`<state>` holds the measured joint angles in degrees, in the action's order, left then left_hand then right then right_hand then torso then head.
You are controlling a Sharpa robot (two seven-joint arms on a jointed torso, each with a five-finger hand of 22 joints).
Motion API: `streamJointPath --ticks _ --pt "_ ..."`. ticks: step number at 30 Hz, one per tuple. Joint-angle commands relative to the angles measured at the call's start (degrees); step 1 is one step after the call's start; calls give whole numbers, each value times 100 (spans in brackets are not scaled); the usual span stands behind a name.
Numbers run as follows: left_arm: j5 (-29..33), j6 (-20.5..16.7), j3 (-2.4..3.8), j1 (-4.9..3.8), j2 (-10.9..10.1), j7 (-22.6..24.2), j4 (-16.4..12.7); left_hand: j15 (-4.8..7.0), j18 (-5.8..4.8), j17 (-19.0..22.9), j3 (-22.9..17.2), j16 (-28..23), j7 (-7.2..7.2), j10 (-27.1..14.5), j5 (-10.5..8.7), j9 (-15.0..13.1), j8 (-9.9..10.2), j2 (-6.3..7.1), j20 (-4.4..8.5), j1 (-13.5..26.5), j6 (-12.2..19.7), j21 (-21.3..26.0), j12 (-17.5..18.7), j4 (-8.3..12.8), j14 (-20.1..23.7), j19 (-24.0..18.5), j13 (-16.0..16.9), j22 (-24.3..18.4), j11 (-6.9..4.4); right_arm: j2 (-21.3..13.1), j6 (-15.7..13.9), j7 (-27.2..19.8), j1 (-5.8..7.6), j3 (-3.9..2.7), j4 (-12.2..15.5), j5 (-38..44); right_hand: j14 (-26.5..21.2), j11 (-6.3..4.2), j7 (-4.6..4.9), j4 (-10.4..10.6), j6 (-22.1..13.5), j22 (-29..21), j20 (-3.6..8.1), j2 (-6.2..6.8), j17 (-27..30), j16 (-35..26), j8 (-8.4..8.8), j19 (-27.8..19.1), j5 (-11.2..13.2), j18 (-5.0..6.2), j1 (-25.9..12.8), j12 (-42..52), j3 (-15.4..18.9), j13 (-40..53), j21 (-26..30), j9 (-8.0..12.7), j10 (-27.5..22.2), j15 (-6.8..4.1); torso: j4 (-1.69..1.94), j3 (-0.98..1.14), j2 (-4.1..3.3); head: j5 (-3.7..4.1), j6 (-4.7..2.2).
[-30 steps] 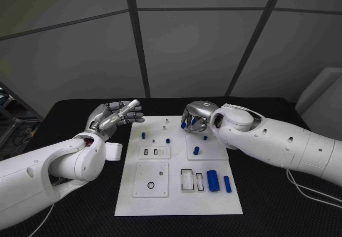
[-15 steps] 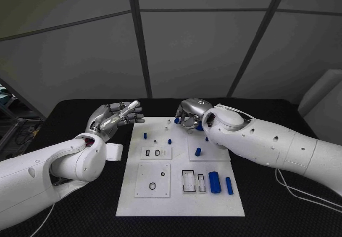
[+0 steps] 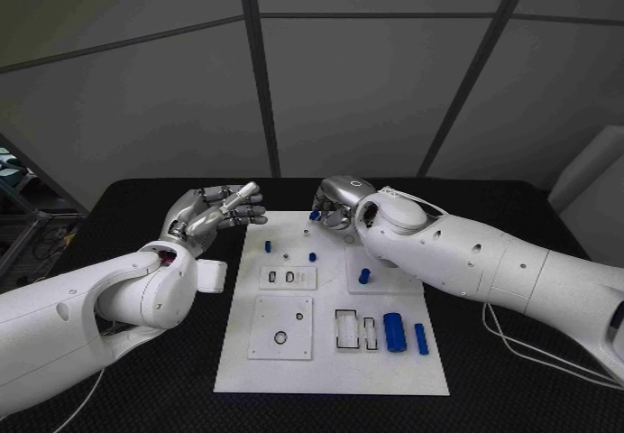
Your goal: Assemble the parts on the task board
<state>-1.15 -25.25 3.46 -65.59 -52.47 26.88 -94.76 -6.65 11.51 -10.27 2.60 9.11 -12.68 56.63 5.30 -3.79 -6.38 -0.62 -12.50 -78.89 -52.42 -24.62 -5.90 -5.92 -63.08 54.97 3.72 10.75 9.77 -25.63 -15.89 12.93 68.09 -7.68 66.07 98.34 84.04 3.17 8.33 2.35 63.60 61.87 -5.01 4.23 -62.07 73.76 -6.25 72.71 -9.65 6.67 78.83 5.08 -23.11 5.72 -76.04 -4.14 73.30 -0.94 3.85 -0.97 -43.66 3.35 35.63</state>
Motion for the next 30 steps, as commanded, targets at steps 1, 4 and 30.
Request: streamJointPath --ticks 1,4,30 --pt "-35 84 8 -10 7 8 -15 -21 -115 -5 4 -26 -21 -9 -4 7 21 -41 -5 -23 5 -19 25 42 -6 10 0 8 25 50 -45 59 16 -4 -61 43 200 1 -124 35 172 8 -5 -5 -5 28 -36 27 -4 -108 -58 -23 4 7 -14 -175 18 -32 8 -3 -12 -4 13" --pt "-35 86 8 -10 14 -7 -9 -22 -116 -7 4 -29 -21 -11 -4 7 23 -43 -6 -24 6 -19 28 45 -4 7 0 8 26 101 6 56 18 -4 -126 47 200 3 -122 44 167 9 -6 5 -13 35 -31 24 2 -108 -69 -29 9 8 -16 -176 16 -30 17 -7 -16 -3 15" --pt "-35 102 9 -13 24 -31 -14 -28 -117 -15 11 -46 -26 -30 -6 8 42 -50 -8 -27 19 -19 49 59 6 -6 -3 7 31 272 211 87 27 -2 -401 78 194 55 -66 111 20 14 -32 86 -49 76 73 -5 34 -109 -138 -136 16 -1 -25 -161 -132 11 8 -3 -21 -38 66"
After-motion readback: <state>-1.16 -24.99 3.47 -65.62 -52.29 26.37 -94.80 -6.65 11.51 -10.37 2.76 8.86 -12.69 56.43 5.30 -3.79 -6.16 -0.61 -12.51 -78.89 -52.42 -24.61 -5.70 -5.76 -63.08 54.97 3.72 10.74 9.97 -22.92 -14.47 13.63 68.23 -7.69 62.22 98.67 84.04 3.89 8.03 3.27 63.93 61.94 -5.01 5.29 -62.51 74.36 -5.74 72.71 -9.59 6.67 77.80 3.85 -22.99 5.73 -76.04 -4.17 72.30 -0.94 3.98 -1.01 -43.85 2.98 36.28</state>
